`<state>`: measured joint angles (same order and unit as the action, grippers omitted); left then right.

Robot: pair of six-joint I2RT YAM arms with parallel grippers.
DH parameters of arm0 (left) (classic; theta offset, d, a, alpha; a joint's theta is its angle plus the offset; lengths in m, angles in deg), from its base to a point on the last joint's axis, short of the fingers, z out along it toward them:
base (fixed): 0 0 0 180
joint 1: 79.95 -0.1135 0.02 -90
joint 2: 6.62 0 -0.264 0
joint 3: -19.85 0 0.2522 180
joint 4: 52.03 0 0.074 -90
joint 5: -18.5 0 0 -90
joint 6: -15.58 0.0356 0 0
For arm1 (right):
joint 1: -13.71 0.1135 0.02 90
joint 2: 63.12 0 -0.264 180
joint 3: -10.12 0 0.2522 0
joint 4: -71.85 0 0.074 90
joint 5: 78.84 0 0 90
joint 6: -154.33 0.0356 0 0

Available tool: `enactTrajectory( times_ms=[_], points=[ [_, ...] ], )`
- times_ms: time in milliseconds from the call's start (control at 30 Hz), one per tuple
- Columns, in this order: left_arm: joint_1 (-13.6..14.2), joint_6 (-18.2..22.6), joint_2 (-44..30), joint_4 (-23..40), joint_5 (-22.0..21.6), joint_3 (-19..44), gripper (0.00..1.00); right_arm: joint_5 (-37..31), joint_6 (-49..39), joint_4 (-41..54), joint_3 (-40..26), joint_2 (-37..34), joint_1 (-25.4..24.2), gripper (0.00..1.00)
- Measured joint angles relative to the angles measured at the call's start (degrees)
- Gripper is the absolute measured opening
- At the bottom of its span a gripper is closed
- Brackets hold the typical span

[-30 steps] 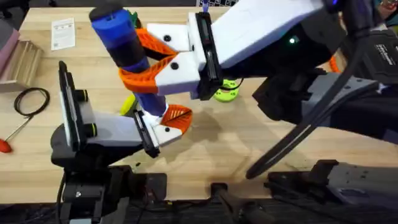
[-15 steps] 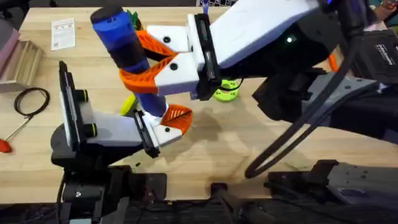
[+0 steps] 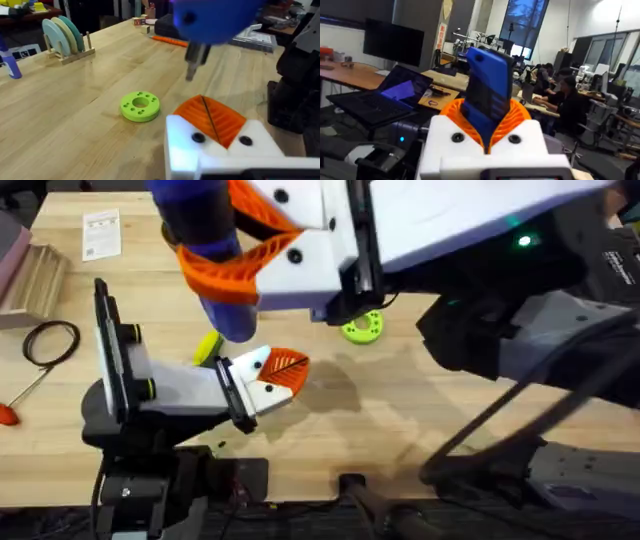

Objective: Pick up the gripper from the table and insert it into the empty holder that is missing its gripper. Then pick up a screw, insert it into the mounting hole, and use the screwdriver to tighten it. Finally, clean up the table by picking up the vegetable and placing it into the bucket.

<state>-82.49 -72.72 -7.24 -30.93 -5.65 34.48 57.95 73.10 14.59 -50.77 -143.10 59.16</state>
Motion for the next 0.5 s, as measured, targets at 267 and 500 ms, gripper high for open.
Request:
enactTrajectory(
  times_ms=[267, 500],
  points=[
    [0.0, 0.0, 0.0, 0.0, 0.0, 0.0, 0.014, -0.1, -0.9, 23.5, -5.9, 1.1, -3.8, 0.025],
    [0.0, 0.0, 0.0, 0.0, 0.0, 0.0, 0.014, -3.0, -13.1, 73.8, -23.2, 1.0, -13.5, 0.025]
  ],
)
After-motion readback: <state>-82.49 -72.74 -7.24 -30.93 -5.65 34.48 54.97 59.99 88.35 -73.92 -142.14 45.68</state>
